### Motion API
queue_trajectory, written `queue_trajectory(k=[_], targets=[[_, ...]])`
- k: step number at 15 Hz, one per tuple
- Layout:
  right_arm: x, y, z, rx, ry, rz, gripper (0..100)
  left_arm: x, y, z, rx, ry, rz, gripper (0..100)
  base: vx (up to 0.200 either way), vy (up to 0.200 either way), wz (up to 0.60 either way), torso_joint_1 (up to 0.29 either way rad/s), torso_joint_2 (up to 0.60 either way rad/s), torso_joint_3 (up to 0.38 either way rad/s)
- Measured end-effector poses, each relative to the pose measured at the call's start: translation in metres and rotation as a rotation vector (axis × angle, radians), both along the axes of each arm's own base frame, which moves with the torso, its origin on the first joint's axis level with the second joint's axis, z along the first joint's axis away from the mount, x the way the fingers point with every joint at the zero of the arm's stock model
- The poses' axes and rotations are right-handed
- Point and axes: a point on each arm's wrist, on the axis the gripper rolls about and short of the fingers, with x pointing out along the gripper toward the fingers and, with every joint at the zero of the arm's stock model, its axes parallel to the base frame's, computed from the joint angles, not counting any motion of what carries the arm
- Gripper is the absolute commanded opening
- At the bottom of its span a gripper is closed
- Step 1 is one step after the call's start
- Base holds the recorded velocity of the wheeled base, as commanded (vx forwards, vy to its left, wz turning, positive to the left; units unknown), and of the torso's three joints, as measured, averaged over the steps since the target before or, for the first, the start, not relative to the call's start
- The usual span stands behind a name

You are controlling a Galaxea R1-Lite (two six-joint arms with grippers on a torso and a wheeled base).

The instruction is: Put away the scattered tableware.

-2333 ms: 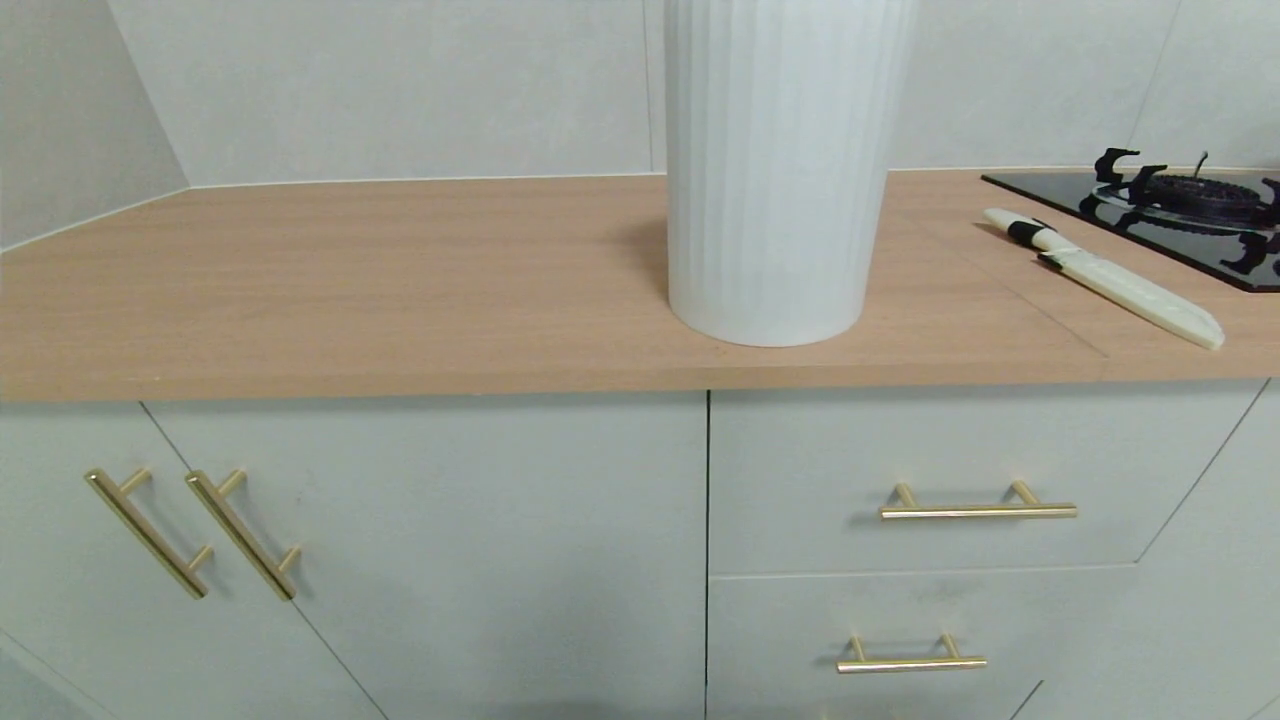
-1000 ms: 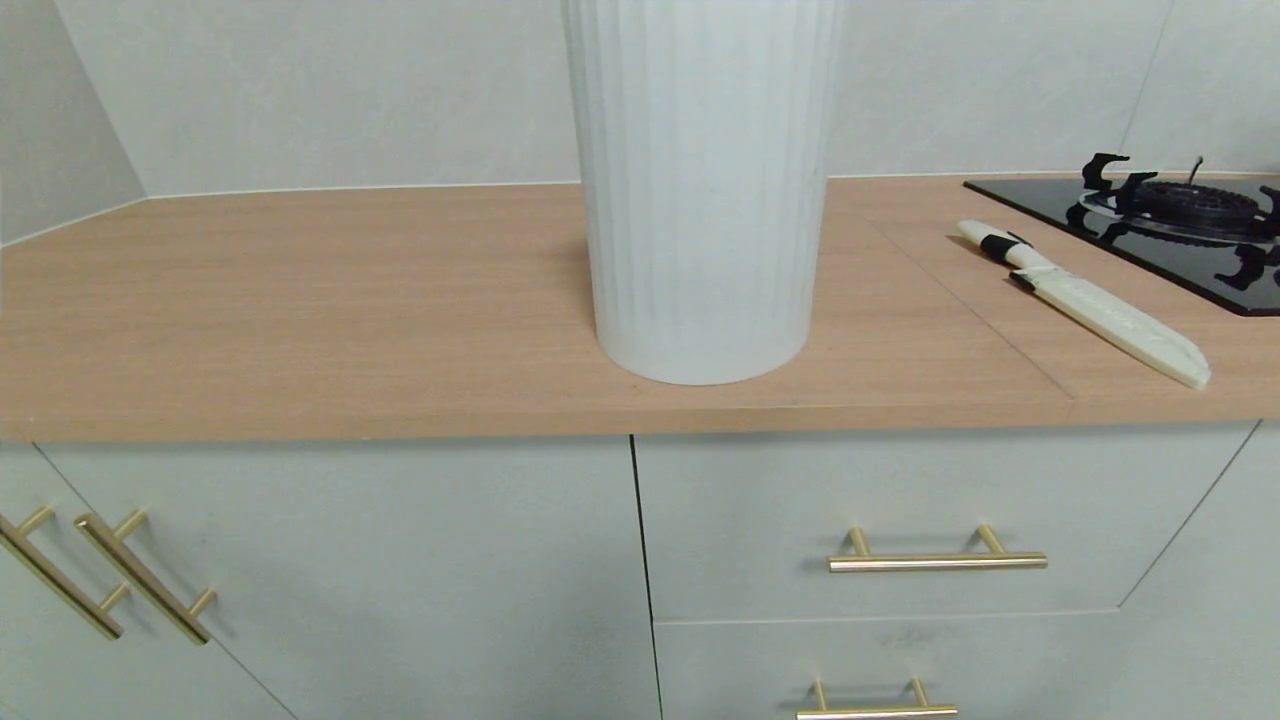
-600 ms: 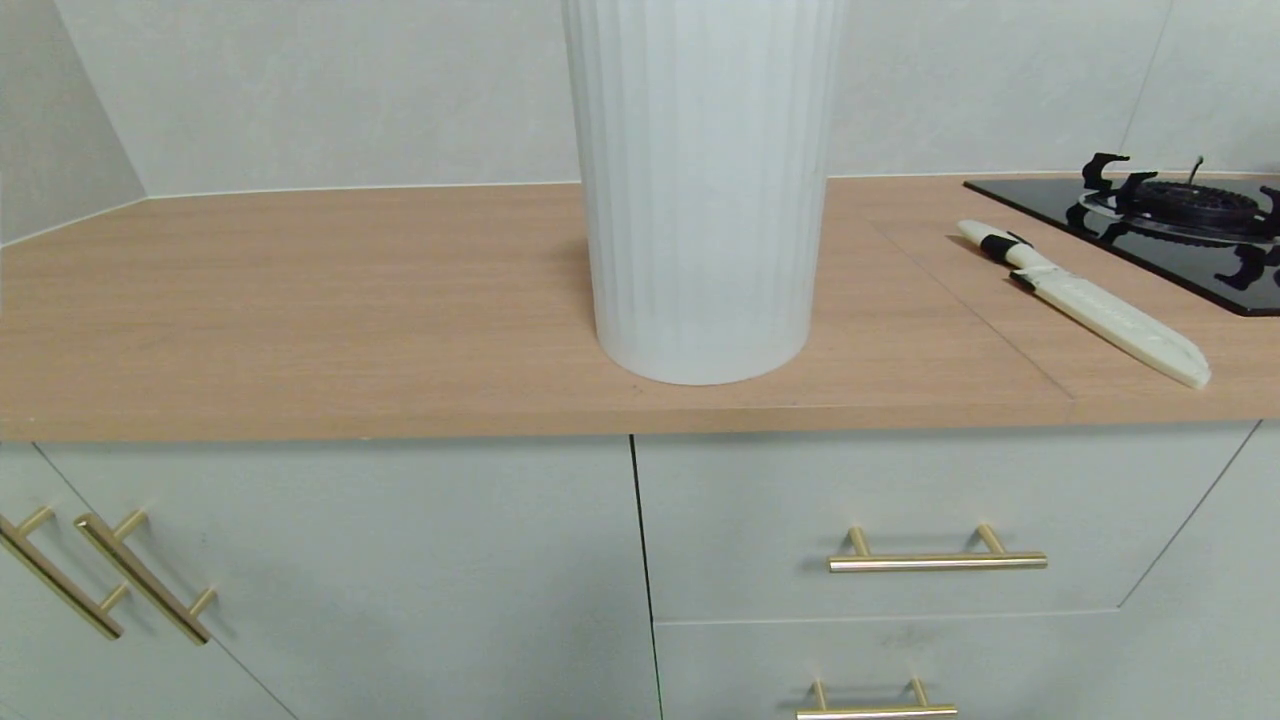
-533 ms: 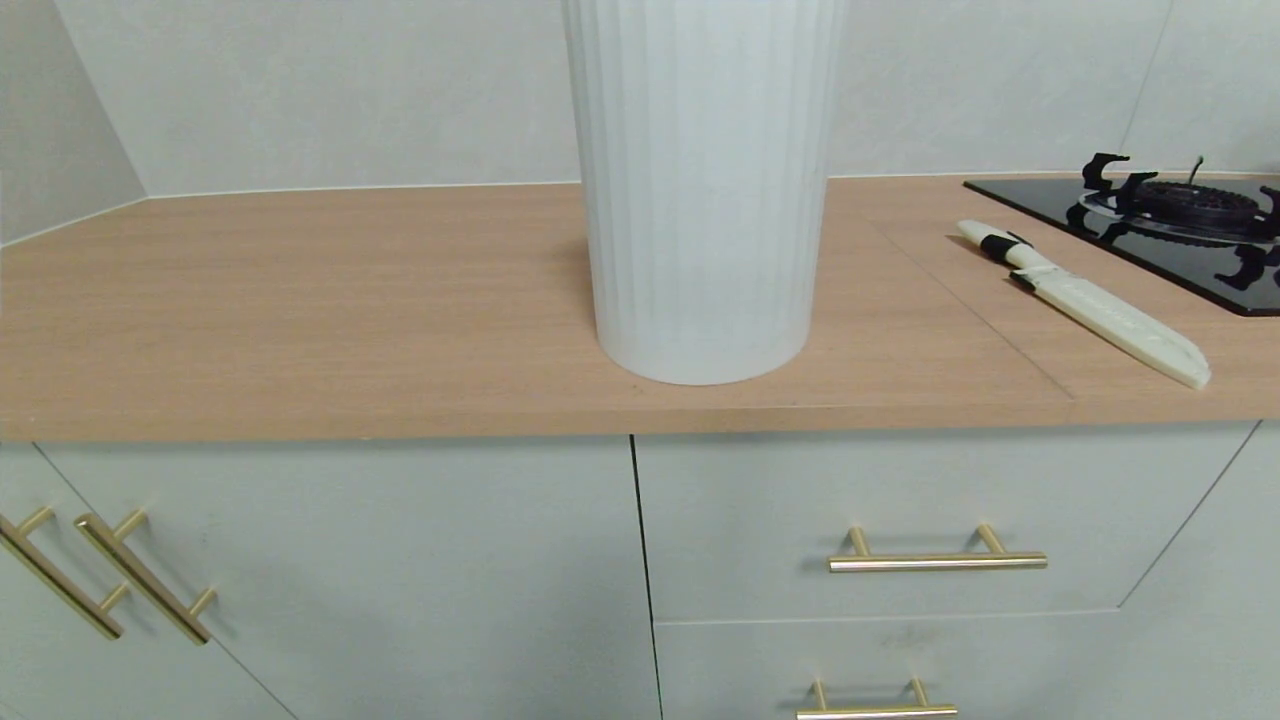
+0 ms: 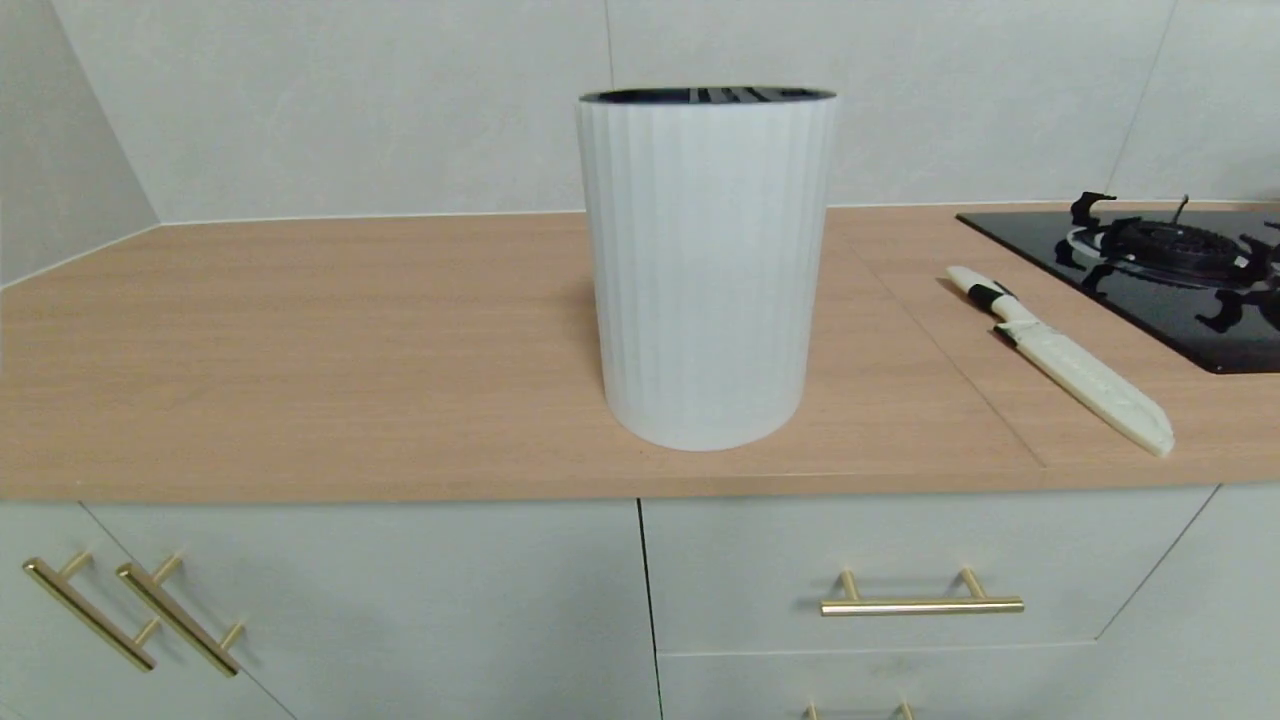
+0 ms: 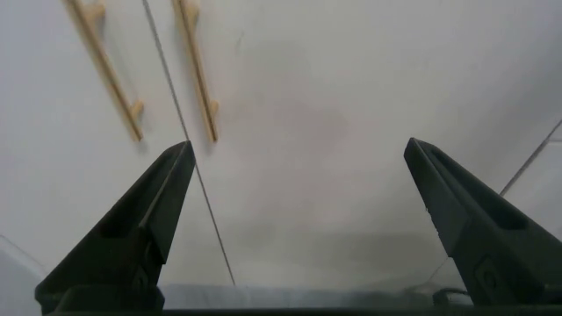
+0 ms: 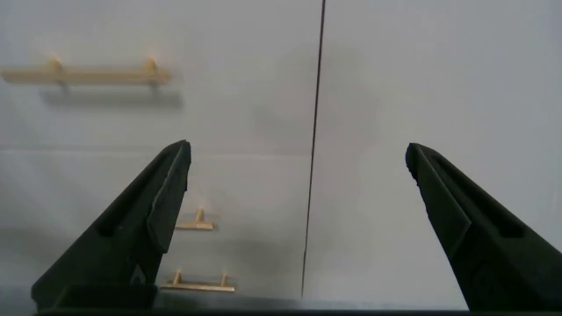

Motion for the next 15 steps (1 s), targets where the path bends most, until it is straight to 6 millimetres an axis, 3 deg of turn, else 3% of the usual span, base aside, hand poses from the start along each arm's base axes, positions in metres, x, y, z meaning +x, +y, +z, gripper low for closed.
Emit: queue_trajectory(k=[15], targets=[[0.0000, 0.0000, 0.0000, 0.000, 0.000, 0.000, 100, 0.0000, 0.0000, 0.0000, -0.001, 0.000, 0.000, 100, 0.000, 0.000, 0.00, 0.193, -0.48, -0.291]])
